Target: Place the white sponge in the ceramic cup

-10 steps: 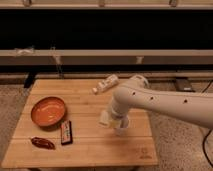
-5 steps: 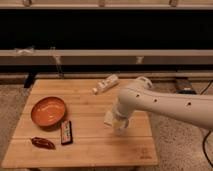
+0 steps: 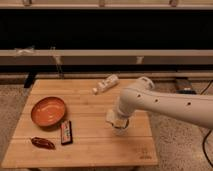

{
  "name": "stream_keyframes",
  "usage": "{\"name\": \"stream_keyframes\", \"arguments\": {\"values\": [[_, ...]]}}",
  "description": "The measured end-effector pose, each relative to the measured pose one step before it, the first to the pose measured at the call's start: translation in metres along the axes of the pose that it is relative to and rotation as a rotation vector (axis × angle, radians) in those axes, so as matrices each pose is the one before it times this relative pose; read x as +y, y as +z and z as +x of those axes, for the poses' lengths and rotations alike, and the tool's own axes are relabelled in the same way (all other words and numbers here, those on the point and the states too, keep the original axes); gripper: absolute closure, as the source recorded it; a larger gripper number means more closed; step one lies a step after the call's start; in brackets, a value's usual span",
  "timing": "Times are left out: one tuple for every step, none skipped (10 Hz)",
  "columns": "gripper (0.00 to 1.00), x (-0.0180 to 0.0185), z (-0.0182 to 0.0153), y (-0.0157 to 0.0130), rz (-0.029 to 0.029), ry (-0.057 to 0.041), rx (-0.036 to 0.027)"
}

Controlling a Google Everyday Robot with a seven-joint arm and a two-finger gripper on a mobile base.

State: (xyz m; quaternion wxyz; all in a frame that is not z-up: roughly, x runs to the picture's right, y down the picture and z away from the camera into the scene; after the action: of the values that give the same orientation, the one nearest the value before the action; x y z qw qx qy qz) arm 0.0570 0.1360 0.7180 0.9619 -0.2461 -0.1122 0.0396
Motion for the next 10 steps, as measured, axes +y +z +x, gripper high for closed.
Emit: {"name": "stream_keyframes", "arguments": {"values": [[0.80, -0.00177, 0.00191, 0.00079, 0.00388, -0.00007, -0.00089], [0.70, -0.00174, 0.00210, 0.00095, 0.00436, 0.00157, -0.00328], [0.58, -0.00235, 0.00085, 0.00035, 0.01214, 0.00639, -0.01687], [0.51, -0.00079, 0.00099, -0.00030, 0.00572, 0.00419, -0.01308], [0.41, -0.00086, -0.00035, -0.00046, 0.00506, 0.00305, -0.00634], [0.28, -0.00103, -0.00452, 0.00076, 0.00434, 0.00011, -0.01681], [0.23, -0.00077, -0.00002, 0.00006, 0.00402, 0.00308, -0.00903], [0.20, -0.00082, -0.00147, 0.00023, 0.00374, 0.00253, -0.01255], [0.20, -0.00092, -0.00504, 0.00148, 0.00058, -0.00356, -0.01416], [0.20, -0.00068, -0.00191, 0.00024, 0.00151, 0.00007, -0.00836]]}}
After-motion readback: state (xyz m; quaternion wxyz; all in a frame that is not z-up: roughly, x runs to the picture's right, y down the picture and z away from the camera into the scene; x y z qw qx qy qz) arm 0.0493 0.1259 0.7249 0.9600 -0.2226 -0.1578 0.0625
